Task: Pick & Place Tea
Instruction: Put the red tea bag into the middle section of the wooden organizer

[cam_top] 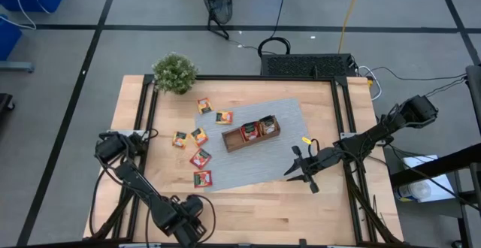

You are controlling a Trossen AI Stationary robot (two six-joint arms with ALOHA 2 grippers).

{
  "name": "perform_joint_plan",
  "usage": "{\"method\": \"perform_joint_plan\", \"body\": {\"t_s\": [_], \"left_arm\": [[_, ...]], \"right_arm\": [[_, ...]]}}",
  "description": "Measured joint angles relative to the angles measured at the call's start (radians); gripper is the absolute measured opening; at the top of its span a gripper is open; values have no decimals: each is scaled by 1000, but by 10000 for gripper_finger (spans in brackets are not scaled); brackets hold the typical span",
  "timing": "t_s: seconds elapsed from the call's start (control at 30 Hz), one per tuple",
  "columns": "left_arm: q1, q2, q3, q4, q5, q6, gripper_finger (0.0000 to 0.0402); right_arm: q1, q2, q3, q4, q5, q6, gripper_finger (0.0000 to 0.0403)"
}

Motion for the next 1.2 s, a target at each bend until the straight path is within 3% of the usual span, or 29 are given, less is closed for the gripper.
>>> {"method": "perform_joint_plan", "body": {"t_s": [0.23,0.5,0.67,0.83,1.0,1.13,1.2], "left_arm": [[7,0,-11,-1,1,20,186],[9,2,-14,5,-32,36,26],[18,7,18,2,-8,77,21],[60,23,209,-288,18,161,17],[172,14,363,-527,-219,382,17],[310,14,376,-484,-432,694,17],[392,15,376,-424,-476,854,17]], "right_arm": [[0,0,0,0,-1,0,91],[0,0,0,0,-1,0,91],[0,0,0,0,-1,0,91],[0,0,0,0,0,0,91],[0,0,0,0,0,0,91],[0,0,0,0,1,-3,91],[0,0,0,-1,2,-4,91]]}}
